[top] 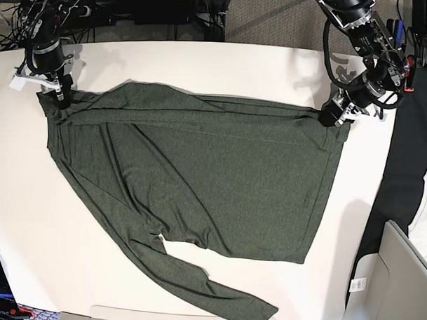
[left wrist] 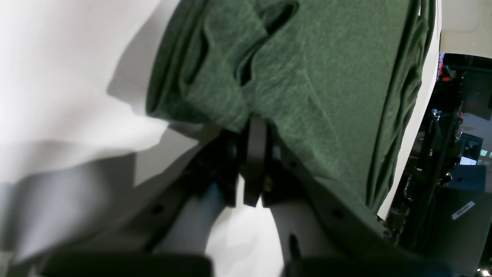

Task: Fold the T-shirt properly

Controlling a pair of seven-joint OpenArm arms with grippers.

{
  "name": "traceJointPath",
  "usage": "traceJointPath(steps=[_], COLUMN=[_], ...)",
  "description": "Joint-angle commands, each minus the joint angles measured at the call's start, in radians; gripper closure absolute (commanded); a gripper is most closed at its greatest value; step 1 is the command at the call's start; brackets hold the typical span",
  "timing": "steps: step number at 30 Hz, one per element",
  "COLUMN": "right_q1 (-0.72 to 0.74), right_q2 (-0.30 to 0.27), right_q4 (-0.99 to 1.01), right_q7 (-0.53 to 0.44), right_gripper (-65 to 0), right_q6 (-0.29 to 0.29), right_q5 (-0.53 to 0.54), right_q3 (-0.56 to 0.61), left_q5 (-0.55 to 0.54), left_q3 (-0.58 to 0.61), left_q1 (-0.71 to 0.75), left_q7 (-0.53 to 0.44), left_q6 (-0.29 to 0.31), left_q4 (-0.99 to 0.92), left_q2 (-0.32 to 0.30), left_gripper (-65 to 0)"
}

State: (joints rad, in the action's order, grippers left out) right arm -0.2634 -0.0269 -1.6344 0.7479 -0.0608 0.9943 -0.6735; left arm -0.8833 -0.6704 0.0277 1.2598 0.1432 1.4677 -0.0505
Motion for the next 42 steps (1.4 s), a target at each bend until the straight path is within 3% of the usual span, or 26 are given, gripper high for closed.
traceJointPath(steps=[1,3,8,14,17,26,33,42], right_q1=[-0.003,-0.009,-0.038,-0.072,-0.089,-0.162,-0.204,-0.253], right_q2=[-0.005,-0.005,-0.009,-0.014,-0.014,-0.015,-0.015,-0.054], right_q4=[-0.002,0.012,0.016,0.015,0.015,-0.088,-0.1,-0.105], right_q7=[0.005,0.005,0.006,0.008,0.008,0.008,0.009,0.009], right_gripper=[-7.8,0.0,-0.6,-0.6,-0.6,-0.6,-0.6,-0.6], right_q6=[0.0,0.0,-0.004,-0.103,-0.113,-0.115,-0.115,-0.115], right_q5=[-0.002,-0.002,0.005,0.005,0.005,0.005,0.05,0.082], right_q3=[-0.002,-0.005,-0.007,-0.009,-0.009,-0.01,-0.03,-0.03], left_q5=[0.026,0.026,0.026,0.026,0.026,-0.017,-0.104,-0.109], left_q3=[-0.004,-0.004,-0.005,-0.005,-0.005,-0.005,-0.005,-0.061], left_q1=[0.008,0.022,0.053,0.084,0.102,0.168,0.239,0.277], left_q7=[0.022,0.022,0.021,0.021,0.021,0.021,0.019,0.021], left_q6=[-0.006,-0.006,-0.006,-0.006,-0.004,-0.004,-0.004,-0.004], left_q4=[0.009,0.011,0.069,0.141,0.156,0.158,0.159,0.159], left_q2=[-0.01,-0.012,-0.027,-0.03,-0.03,-0.032,-0.09,-0.102], left_gripper=[0.0,0.0,0.0,0.0,0.0,0.0,0.0,0.0])
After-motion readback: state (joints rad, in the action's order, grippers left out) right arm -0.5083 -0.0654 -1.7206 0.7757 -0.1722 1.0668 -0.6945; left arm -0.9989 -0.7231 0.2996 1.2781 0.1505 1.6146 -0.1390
